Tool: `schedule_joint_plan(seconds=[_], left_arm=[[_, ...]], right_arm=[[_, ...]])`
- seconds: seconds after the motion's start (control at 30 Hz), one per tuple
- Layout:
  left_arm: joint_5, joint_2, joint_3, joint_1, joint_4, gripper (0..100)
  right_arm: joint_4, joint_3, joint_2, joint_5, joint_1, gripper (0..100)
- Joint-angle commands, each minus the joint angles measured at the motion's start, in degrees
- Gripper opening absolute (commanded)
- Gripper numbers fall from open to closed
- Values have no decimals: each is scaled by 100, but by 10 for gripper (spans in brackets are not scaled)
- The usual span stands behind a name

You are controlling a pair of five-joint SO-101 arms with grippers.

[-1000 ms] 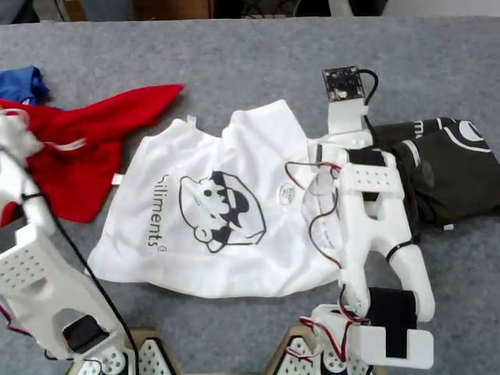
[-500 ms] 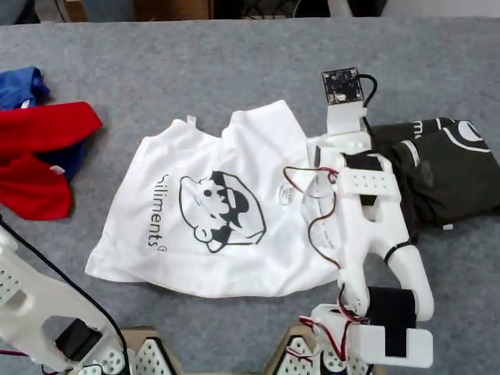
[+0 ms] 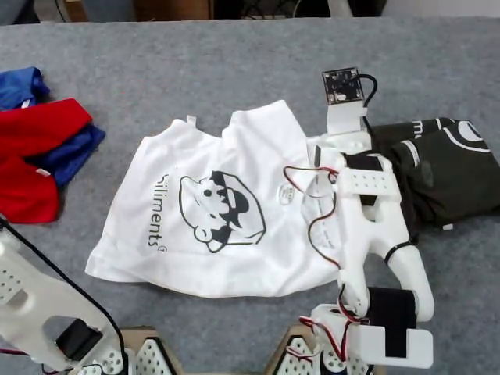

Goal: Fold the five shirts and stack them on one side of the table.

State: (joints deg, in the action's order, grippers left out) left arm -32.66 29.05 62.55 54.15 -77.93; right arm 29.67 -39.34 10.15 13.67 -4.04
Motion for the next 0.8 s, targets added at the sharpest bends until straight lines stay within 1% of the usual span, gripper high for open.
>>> schedule_joint_plan(seconds=[0.0, 0.1, 0.13, 0.2, 0.27, 0.33, 0.4, 0.43, 0.47, 0.6, 0.67, 0.73, 0.77], left_arm=[[378, -97, 901, -365, -1020, 249], [1002, -88, 1147, -1138, -2022, 248], [1257, -62, 1095, -1402, -2189, 248], [1626, 167, 646, -1789, -2171, 247], [1908, 607, 40, -1974, -1723, 249], [2145, 1204, -541, -1965, -879, 250], [2549, 1829, -1015, -1842, 105, 250], [2743, 2110, -1095, -1789, 510, 250], [2901, 2330, -1077, -1745, 738, 249], [3314, 2769, -664, -1499, 791, 237], [3455, 2971, -497, -1349, 826, 165], [3490, 3147, -242, -1191, 826, 41], [3473, 3209, -66, -1086, 791, 20]], right_arm=[[9, 127, 31, -9, 26, 89], [9, 110, 31, -9, 44, 89], [9, 101, 31, -9, 35, 89], [9, 101, 31, -9, 9, 89], [62, 84, 31, -9, 0, 89], [123, 75, 31, 0, 26, 89], [132, 75, 31, 0, 26, 89], [114, 75, 31, 0, 18, 89], [97, 75, 31, 0, 18, 89], [88, 75, 31, 0, 44, 89], [88, 75, 31, 0, 44, 89], [88, 75, 31, 0, 44, 89], [88, 84, 31, 0, 44, 89]])
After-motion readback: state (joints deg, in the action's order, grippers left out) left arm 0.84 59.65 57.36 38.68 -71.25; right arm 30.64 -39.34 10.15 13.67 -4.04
